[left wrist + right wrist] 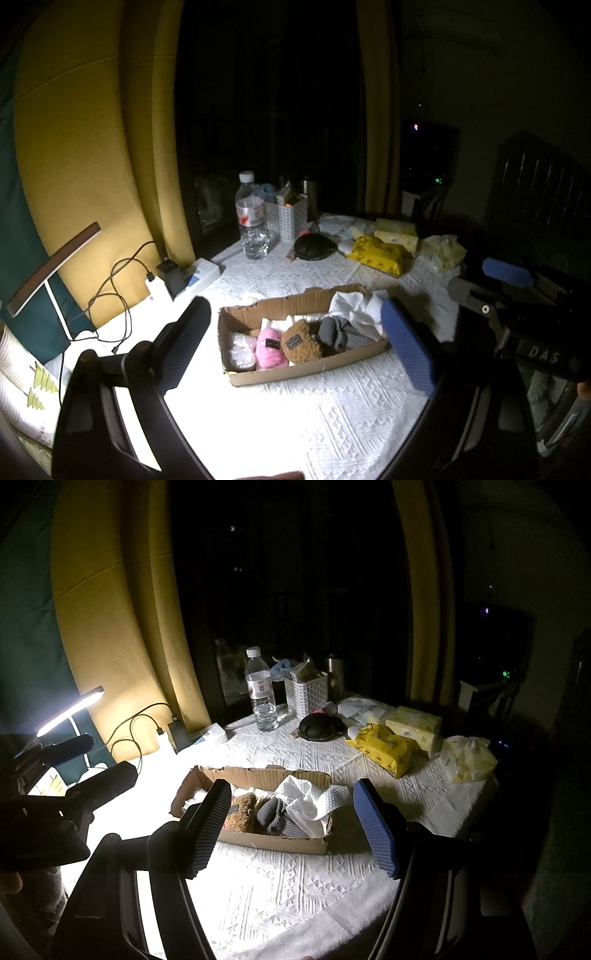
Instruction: Organize soft objects
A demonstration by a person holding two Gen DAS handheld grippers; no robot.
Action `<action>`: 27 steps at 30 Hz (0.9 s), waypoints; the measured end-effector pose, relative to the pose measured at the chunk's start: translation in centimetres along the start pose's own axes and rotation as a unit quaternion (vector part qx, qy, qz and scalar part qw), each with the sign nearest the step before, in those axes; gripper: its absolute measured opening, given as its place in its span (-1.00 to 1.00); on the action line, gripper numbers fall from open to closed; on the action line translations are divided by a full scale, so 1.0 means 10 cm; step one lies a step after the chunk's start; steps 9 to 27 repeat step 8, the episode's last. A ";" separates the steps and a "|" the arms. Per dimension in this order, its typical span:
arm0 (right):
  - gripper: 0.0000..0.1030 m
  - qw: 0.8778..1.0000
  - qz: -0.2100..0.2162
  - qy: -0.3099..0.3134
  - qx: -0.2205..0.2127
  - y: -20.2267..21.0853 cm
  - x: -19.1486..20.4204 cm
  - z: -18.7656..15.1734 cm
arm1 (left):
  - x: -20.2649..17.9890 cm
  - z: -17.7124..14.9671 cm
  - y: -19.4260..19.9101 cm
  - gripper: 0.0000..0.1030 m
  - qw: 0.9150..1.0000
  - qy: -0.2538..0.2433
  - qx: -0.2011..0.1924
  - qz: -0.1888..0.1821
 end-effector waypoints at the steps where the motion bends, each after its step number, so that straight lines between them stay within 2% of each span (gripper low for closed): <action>1: 0.40 1.000 -0.001 0.000 0.001 -0.01 0.00 -0.01 | 0.00 0.00 -0.02 0.83 1.000 0.000 0.000 -0.001; 8: 0.40 1.000 -0.003 -0.001 0.009 -0.11 -0.02 -0.03 | -0.07 0.04 -0.18 0.83 1.000 -0.015 0.003 0.002; 27: 0.40 1.000 -0.003 -0.001 0.009 -0.11 -0.02 -0.03 | -0.07 0.04 -0.18 0.83 1.000 -0.015 0.003 0.002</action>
Point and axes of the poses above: each gripper's, at about its wrist camera, not at the fingertips, and y roughly against the way its jaws point, x to its left, z to its top, the point moved 1 cm from there along -y, roughly the way its jaws point, and after that the axes turned 11 degrees about -y, right-handed, at the moved point
